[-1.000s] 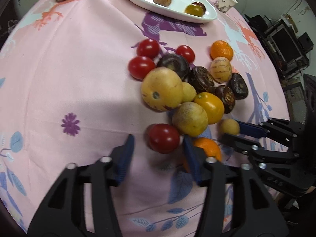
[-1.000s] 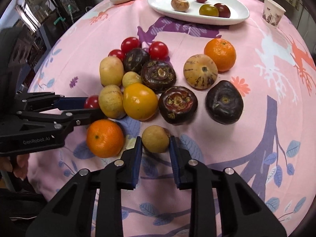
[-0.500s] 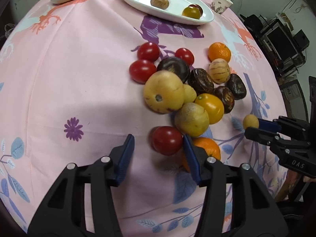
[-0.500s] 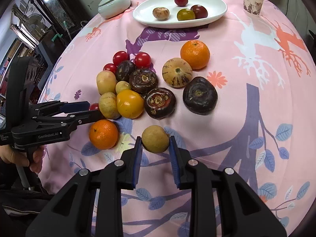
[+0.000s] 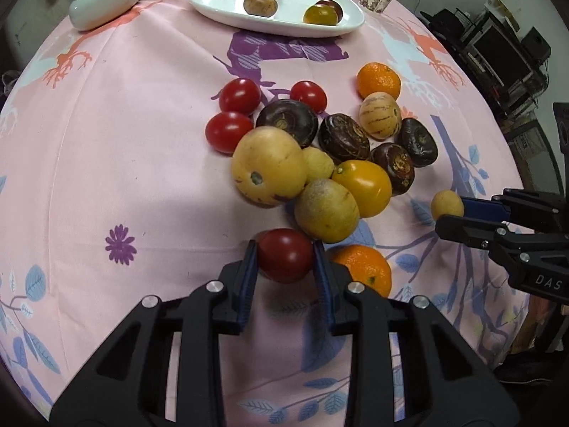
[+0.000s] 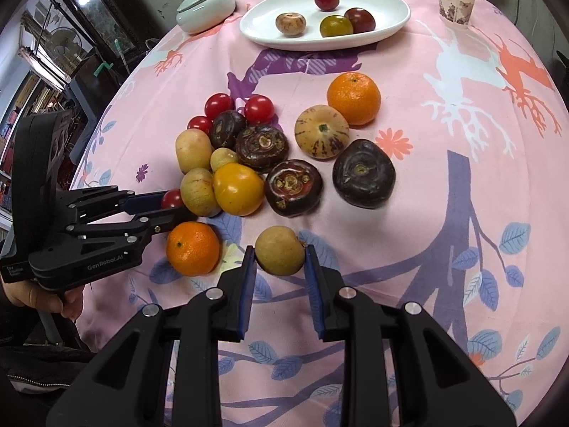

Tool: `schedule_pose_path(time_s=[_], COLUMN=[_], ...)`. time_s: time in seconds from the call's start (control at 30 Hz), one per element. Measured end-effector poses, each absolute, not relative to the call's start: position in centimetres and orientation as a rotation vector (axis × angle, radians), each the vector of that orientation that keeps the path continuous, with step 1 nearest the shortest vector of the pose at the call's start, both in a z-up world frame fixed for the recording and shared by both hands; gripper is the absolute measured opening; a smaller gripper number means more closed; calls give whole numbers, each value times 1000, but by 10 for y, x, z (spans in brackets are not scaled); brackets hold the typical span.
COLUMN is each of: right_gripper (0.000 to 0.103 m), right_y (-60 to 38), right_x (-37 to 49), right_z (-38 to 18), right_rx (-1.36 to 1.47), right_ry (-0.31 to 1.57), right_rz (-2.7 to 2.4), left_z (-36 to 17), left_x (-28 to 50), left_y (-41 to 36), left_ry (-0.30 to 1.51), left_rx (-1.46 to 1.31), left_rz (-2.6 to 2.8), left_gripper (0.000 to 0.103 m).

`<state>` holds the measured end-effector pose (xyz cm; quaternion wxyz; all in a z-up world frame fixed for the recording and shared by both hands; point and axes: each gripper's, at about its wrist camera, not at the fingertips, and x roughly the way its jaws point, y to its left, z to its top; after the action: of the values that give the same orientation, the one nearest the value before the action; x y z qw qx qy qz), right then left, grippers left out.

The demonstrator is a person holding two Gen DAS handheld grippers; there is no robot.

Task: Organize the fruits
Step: 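Carry both fruits to the white plate and release them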

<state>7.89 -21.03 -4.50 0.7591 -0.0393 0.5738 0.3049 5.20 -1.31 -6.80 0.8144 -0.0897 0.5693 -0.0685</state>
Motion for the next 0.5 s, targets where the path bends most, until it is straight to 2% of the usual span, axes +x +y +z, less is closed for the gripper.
schedule_pose_path(time_s=[0.5], right_gripper=[28], right_y=[-215], right_x=[119], right_z=[11], right_rx=[-49], right_ry=[1107], right_rz=[675], left_z=[2], left_x=[76], left_y=[13], left_ry=[1107], left_rx=[-248], left_rz=[-102], left_gripper=[31])
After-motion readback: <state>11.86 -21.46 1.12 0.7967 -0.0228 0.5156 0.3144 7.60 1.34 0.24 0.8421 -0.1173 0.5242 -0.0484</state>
